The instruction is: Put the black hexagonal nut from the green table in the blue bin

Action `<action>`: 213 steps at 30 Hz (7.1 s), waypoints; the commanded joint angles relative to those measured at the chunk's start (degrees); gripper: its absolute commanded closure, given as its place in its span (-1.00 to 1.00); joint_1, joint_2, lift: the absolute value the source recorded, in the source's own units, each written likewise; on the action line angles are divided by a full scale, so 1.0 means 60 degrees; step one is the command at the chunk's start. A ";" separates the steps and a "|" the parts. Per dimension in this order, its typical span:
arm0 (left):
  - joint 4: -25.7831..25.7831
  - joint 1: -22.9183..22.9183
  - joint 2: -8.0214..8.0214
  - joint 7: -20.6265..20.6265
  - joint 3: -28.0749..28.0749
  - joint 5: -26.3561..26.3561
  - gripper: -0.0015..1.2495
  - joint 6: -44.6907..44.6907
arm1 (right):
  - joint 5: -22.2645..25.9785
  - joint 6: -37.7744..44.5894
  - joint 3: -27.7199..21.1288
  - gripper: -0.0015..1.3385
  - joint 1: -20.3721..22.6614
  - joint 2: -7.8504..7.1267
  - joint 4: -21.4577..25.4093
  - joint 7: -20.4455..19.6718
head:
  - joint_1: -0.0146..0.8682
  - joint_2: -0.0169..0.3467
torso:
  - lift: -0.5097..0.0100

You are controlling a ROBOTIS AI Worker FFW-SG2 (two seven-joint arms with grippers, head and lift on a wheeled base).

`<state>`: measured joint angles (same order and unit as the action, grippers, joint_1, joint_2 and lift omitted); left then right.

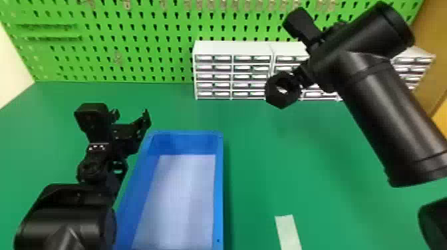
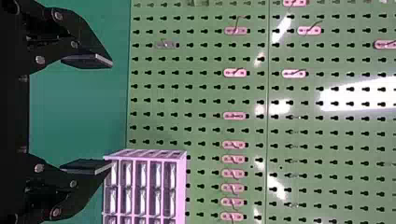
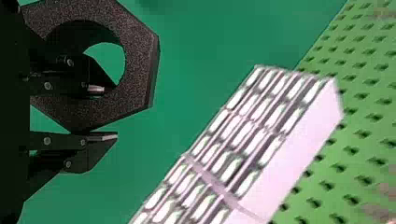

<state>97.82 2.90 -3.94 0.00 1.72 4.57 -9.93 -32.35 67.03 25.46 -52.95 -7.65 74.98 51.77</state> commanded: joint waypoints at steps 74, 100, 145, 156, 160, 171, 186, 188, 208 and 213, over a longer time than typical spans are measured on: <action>0.0015 -0.0014 -0.0105 0.0015 -0.0009 0.0073 -0.22 0.0000 | 0.8058 -0.0786 0.5718 0.51 -0.0198 -0.0029 0.1228 -0.4849 | 0.59 -0.63 | 0.59; 0.0015 0.0000 -0.0105 0.0015 0.0006 0.0073 -0.22 0.0000 | 0.8131 -0.0918 0.5718 -0.39 -0.0213 -0.0073 0.1067 -0.4966 | 0.59 -0.63 | 0.59; 0.0015 -0.0029 -0.0105 0.0015 0.0006 0.0117 -0.22 0.0000 | 0.7120 -0.0684 0.1660 -0.39 0.1340 -0.0205 0.2810 -0.4937 | 0.59 -0.63 | 0.59; 0.0030 -0.0014 -0.0105 0.0015 0.0006 0.0132 -0.22 0.0000 | 0.6886 -0.1314 0.0269 -0.39 0.2116 -0.0131 0.3455 -0.4937 | 0.59 -0.63 | 0.59; 0.0030 -0.0029 -0.0105 0.0015 0.0006 0.0132 -0.22 0.0000 | 0.6739 -0.1504 -0.0229 -0.39 0.2380 -0.0087 0.3718 -0.4937 | 0.59 -0.63 | 0.59; 0.0059 -0.0044 -0.0105 0.0015 0.0050 0.0132 -0.22 0.0000 | 0.6695 -0.2603 -0.1533 -0.39 0.3244 0.0118 0.3967 -0.4951 | 0.59 -0.63 | 0.59; 0.0074 -0.0044 -0.0105 0.0015 0.0065 0.0132 -0.22 0.0000 | 0.6739 -0.4683 -0.2339 -0.39 0.4226 0.0045 0.3689 -0.5523 | 0.59 -0.63 | 0.59; 0.0074 -0.0044 -0.0105 0.0015 0.0065 0.0132 -0.22 0.0000 | 0.6768 -0.4932 -0.2397 -0.39 0.4328 0.0030 0.3587 -0.5625 | 0.59 -0.63 | 0.59; 0.0088 -0.0073 -0.0105 0.0015 0.0079 0.0132 -0.22 0.0000 | 0.6886 -0.6997 -0.3027 -0.39 0.5441 0.0220 0.3001 -0.7076 | 0.59 -0.63 | 0.59; 0.0074 -0.0073 -0.0105 0.0015 0.0079 0.0146 -0.22 0.0000 | 0.6827 -0.7759 -0.3100 -0.39 0.5852 0.0352 0.2840 -0.7559 | 0.59 -0.63 | 0.59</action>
<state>98.29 2.46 -4.57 0.09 2.20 5.36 -9.93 9.03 23.97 7.27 -19.66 -6.16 92.83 7.56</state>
